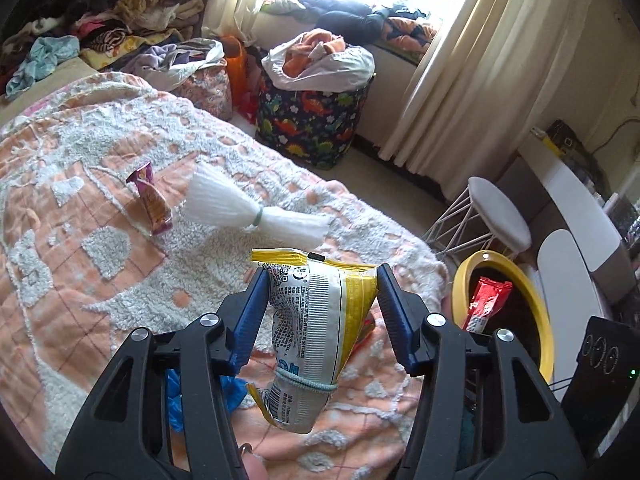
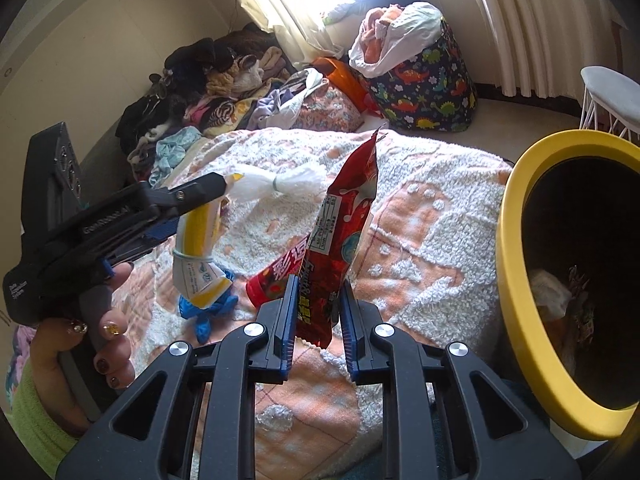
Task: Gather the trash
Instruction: 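Carry the chip bag and red wrapper over the bin with both tools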
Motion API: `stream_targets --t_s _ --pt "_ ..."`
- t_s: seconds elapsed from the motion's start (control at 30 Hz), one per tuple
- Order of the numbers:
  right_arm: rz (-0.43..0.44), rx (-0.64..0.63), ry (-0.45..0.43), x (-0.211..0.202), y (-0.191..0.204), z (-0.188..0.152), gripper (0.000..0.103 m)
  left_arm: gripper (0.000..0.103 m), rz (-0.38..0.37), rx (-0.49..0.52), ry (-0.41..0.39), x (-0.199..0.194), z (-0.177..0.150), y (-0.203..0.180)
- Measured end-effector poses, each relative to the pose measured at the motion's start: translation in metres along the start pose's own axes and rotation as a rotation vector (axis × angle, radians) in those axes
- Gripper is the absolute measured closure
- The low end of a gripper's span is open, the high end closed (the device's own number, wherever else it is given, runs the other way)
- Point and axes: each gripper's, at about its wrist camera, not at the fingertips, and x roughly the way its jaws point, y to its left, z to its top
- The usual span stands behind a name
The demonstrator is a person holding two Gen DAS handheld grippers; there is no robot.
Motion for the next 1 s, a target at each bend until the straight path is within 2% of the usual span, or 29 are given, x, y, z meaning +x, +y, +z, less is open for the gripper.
stream_targets --t_s 0.43,1.0 --pt "-0.003 0.013 -0.050 -0.021 -0.011 0.009 0.084 0.057 -0.058 0.029 -0.035 -0.016 0.005 -0.030" --pt "-0.013 0.056 -0.104 -0.046 -0.033 0.017 0.084 0.057 -0.119 0.094 -0.014 -0.010 -0.002 -0.068"
